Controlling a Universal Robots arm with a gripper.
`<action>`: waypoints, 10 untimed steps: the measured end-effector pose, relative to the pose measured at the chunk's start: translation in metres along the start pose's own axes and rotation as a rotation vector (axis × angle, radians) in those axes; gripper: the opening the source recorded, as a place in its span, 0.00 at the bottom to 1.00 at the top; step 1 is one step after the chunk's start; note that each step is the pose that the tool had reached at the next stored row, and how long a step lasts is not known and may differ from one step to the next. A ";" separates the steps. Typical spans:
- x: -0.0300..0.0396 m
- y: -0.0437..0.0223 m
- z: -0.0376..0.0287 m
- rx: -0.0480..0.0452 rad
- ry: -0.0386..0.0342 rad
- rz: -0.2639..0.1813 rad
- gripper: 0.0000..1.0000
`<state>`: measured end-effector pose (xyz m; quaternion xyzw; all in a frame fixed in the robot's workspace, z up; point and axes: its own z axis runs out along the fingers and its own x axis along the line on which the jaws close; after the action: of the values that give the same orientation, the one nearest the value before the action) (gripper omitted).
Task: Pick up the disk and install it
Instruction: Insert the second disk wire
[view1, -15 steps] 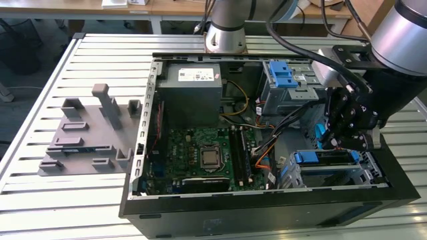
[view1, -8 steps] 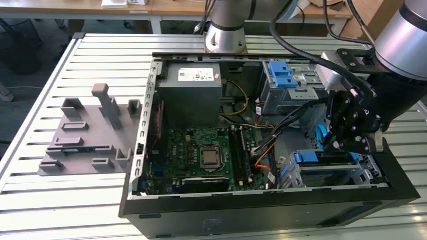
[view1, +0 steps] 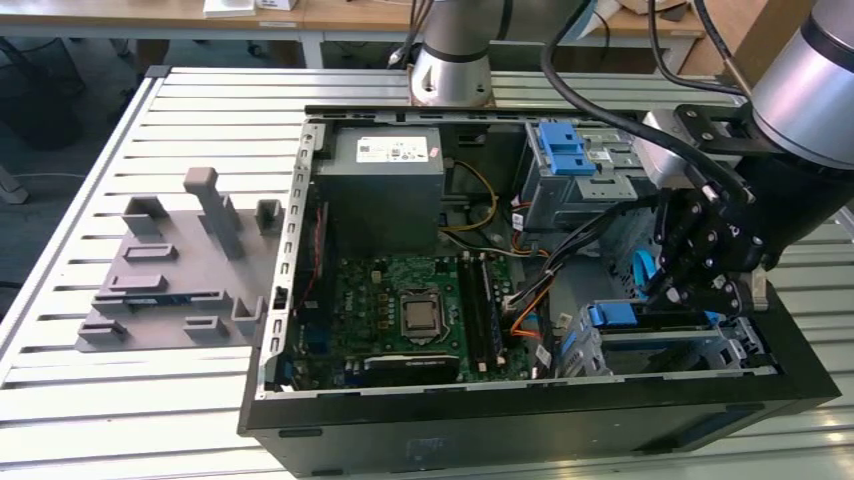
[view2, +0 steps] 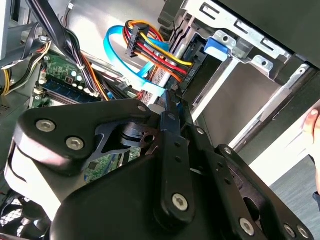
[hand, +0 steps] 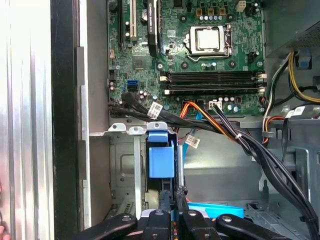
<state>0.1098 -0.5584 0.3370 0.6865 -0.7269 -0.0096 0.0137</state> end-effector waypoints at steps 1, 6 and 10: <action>0.0000 -0.0003 0.0003 -0.0002 -0.0002 0.000 0.16; -0.0001 -0.0014 0.0010 -0.0008 -0.0002 0.000 0.16; -0.0001 -0.0021 0.0015 -0.0011 -0.0001 0.000 0.16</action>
<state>0.1120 -0.5584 0.3355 0.6865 -0.7270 -0.0100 0.0141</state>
